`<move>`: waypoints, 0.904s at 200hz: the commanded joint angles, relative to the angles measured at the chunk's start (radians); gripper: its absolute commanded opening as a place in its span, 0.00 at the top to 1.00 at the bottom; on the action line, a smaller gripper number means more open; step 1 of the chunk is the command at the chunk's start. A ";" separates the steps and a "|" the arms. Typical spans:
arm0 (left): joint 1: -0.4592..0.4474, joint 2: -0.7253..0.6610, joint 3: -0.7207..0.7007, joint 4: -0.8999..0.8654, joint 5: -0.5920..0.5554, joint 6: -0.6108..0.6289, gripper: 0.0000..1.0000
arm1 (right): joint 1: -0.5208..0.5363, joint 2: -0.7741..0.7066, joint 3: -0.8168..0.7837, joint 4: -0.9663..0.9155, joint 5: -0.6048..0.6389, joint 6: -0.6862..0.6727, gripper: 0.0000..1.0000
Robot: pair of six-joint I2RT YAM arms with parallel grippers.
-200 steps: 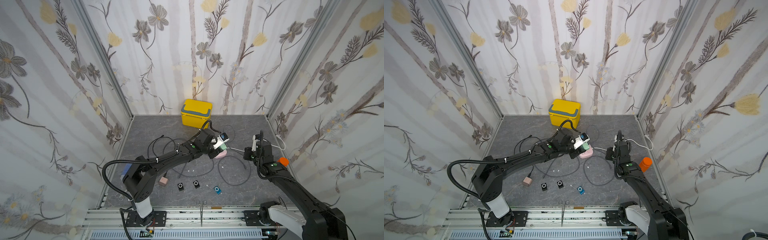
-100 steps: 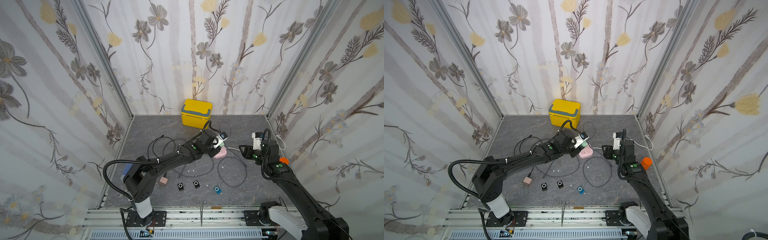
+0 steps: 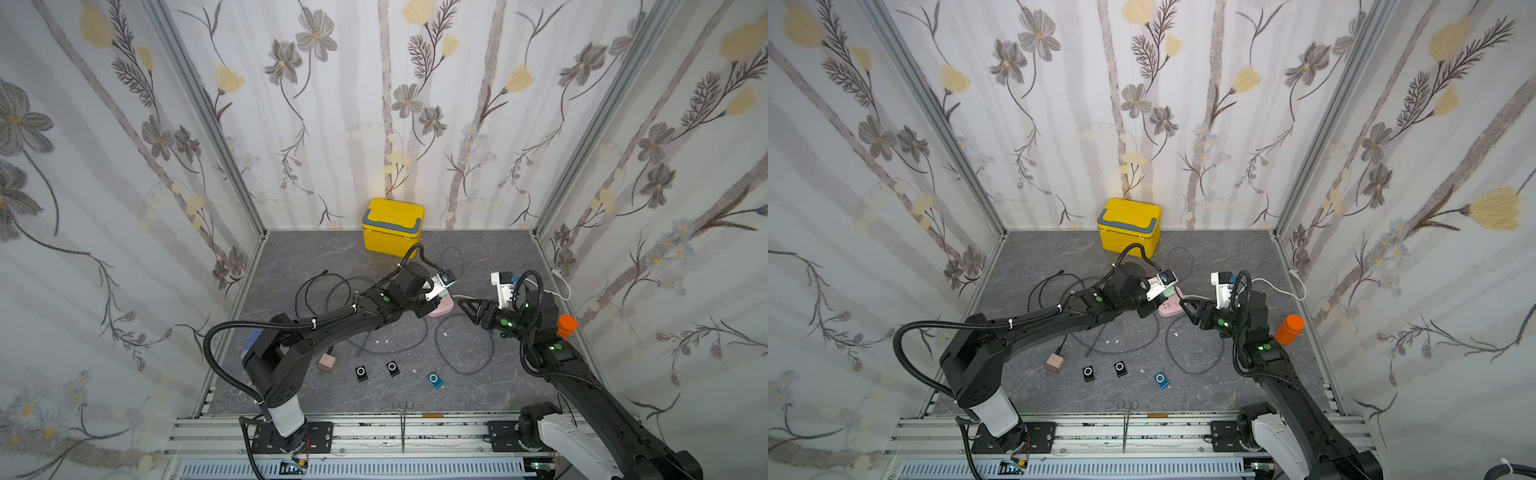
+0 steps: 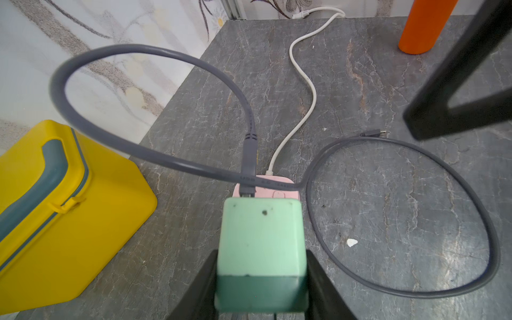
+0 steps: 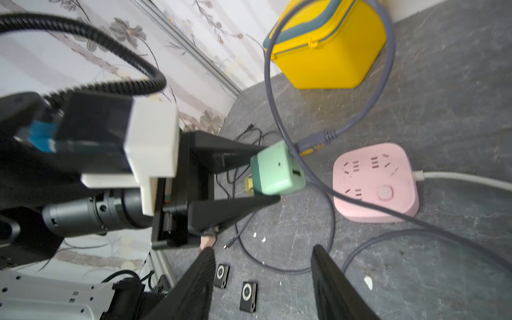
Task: Charge mp3
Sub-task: Adjust the charging cable at the plug.
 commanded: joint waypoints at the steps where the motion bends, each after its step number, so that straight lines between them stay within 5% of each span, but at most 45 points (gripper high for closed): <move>1: -0.002 -0.021 -0.010 0.038 0.060 0.007 0.86 | 0.001 0.026 0.059 0.046 0.075 -0.033 0.45; 134: -0.011 -0.046 -0.040 0.058 0.162 -0.001 0.87 | 0.048 0.363 0.279 0.004 0.018 -0.131 0.48; 181: -0.012 -0.036 -0.037 0.068 0.132 -0.006 0.88 | 0.066 0.382 0.281 0.004 0.011 -0.136 0.69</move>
